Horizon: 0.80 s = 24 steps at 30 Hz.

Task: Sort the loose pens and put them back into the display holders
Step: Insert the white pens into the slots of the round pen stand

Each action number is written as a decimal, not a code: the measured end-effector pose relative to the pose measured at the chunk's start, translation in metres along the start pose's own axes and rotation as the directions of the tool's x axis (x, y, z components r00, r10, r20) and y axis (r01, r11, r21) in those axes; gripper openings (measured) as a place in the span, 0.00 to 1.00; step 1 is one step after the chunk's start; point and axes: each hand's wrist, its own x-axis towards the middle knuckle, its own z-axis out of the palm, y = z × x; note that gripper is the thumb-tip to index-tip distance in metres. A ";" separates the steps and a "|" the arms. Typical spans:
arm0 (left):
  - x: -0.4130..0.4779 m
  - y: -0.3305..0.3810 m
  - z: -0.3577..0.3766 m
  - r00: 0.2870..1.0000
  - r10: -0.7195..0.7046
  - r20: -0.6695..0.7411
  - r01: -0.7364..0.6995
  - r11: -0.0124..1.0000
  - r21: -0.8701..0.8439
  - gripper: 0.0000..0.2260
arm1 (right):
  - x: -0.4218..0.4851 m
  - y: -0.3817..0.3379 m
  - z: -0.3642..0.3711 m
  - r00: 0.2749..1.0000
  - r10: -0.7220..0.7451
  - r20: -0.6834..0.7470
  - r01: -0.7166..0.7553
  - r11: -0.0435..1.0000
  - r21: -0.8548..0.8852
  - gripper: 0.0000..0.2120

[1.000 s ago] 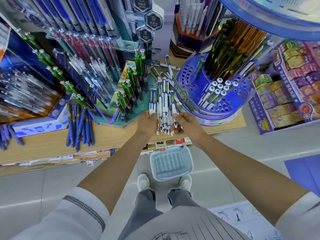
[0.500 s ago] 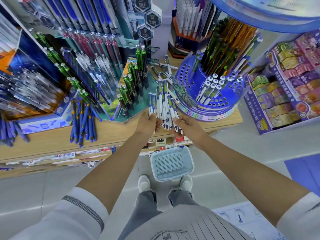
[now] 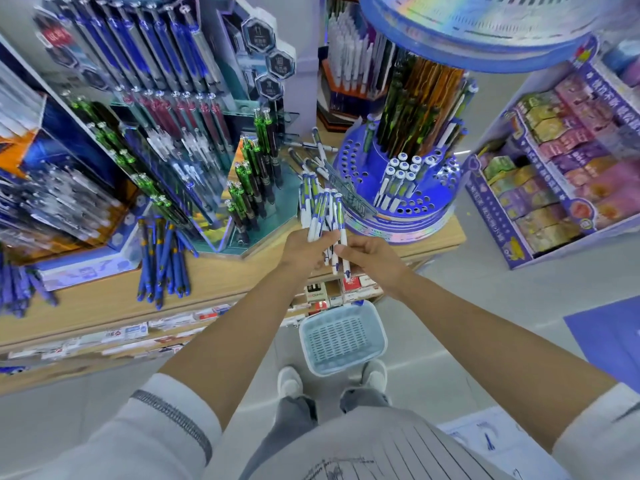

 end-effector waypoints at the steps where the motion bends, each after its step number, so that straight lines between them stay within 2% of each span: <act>1: 0.000 0.002 0.001 1.000 0.006 0.002 -0.006 1.000 0.016 0.08 | -0.001 -0.002 -0.002 1.000 -0.006 0.007 0.006 1.000 0.014 0.10; 6: -0.002 0.012 0.010 1.000 0.014 0.015 -0.015 0.999 0.052 0.11 | -0.011 -0.013 -0.013 0.999 -0.051 -0.016 0.052 0.998 0.037 0.06; 9: -0.008 0.023 0.016 0.997 0.076 0.024 -0.076 0.997 -0.009 0.07 | -0.019 -0.020 -0.026 0.989 -0.137 -0.063 0.136 0.991 -0.016 0.06; 15: -0.020 0.041 0.033 0.971 0.223 0.080 -0.221 0.975 -0.032 0.05 | -0.035 -0.034 -0.072 0.941 -0.250 -0.228 0.248 0.968 -0.038 0.10; 20: -0.024 0.046 0.051 0.971 0.229 0.064 -0.226 0.973 -0.048 0.05 | -0.030 -0.044 -0.114 0.859 -0.298 -0.417 0.262 0.954 -0.143 0.03; 21: -0.025 0.047 0.054 0.972 0.224 0.065 -0.220 0.973 -0.065 0.05 | -0.026 -0.045 -0.120 0.842 -0.300 -0.448 0.251 0.954 -0.166 0.03; 24: -0.027 0.051 0.061 0.974 0.224 0.041 -0.220 0.972 -0.080 0.06 | -0.017 -0.055 -0.129 0.814 -0.303 -0.495 0.241 0.953 -0.186 0.12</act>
